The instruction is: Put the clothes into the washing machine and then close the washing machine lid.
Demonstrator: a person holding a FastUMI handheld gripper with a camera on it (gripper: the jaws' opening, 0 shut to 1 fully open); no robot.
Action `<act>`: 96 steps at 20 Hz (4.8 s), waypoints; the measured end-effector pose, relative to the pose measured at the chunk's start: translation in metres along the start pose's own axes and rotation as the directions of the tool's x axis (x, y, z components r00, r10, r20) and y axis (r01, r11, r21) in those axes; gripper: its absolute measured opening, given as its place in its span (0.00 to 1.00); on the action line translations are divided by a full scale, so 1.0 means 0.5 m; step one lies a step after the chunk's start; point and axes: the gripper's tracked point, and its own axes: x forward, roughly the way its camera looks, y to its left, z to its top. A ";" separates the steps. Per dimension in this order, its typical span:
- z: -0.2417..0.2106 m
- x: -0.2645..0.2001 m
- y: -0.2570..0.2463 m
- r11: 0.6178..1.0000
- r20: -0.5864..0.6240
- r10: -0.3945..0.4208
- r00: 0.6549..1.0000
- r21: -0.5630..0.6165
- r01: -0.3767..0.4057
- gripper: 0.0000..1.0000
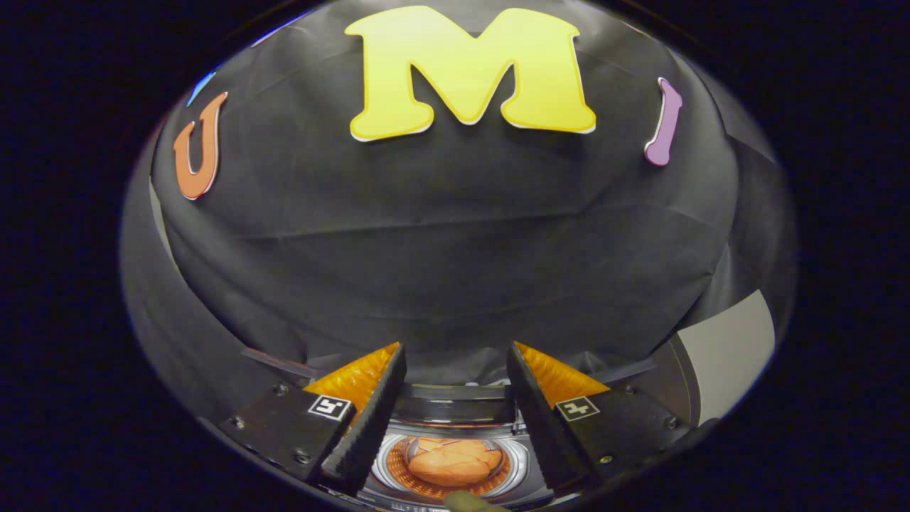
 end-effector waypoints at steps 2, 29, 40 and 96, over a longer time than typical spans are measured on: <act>-0.009 -0.014 -0.002 1.000 0.019 0.000 1.000 -0.009 0.001 0.90; -0.136 -0.141 0.003 0.997 0.061 0.038 0.997 -0.065 -0.035 0.90; -0.213 -0.180 0.006 0.993 0.017 0.062 0.998 -0.101 -0.060 0.90; -0.684 -0.927 -0.858 0.995 0.405 -0.096 0.909 0.073 0.072 1.00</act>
